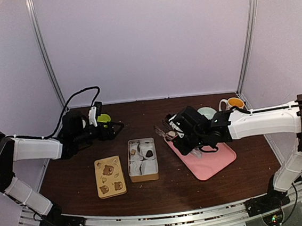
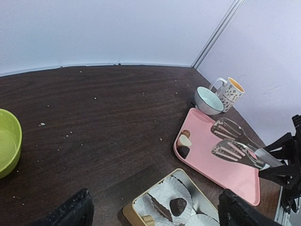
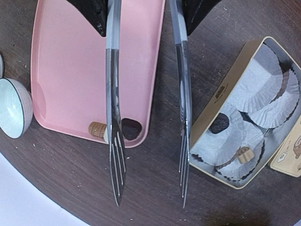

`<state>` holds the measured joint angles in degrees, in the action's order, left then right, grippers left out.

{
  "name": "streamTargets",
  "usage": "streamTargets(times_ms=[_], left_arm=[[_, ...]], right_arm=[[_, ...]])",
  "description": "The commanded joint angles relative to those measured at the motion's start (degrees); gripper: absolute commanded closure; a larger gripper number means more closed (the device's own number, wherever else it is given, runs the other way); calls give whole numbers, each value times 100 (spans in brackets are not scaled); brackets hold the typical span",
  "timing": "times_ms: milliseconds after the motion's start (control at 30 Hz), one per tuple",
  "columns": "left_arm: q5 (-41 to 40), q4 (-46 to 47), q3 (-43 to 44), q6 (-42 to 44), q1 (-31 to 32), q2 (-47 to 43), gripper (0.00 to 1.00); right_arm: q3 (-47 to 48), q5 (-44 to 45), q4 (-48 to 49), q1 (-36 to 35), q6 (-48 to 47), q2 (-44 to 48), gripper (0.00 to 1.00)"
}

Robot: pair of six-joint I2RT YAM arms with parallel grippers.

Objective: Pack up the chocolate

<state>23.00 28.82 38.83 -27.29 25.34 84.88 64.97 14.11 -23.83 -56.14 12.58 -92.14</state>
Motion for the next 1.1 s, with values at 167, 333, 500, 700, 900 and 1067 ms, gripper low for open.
streamTargets(times_ms=[167,333,500,700,900,1067], left_arm=[[117,203,102,-40,23,-121,6],[-203,284,-48,146,26,-205,6],[76,382,-11,154,23,-186,6],[30,473,-148,171,26,-328,5],[140,497,-114,136,28,-275,5],[79,426,-145,190,30,-400,5]], right_arm=[[-631,56,432,596,808,387,54],[-792,-205,663,787,1182,471,54],[-1003,-333,547,951,1177,546,53],[-962,-1084,769,1327,1297,205,53],[-787,-880,469,1333,1132,-133,53],[-650,-769,199,1325,930,-332,53]])
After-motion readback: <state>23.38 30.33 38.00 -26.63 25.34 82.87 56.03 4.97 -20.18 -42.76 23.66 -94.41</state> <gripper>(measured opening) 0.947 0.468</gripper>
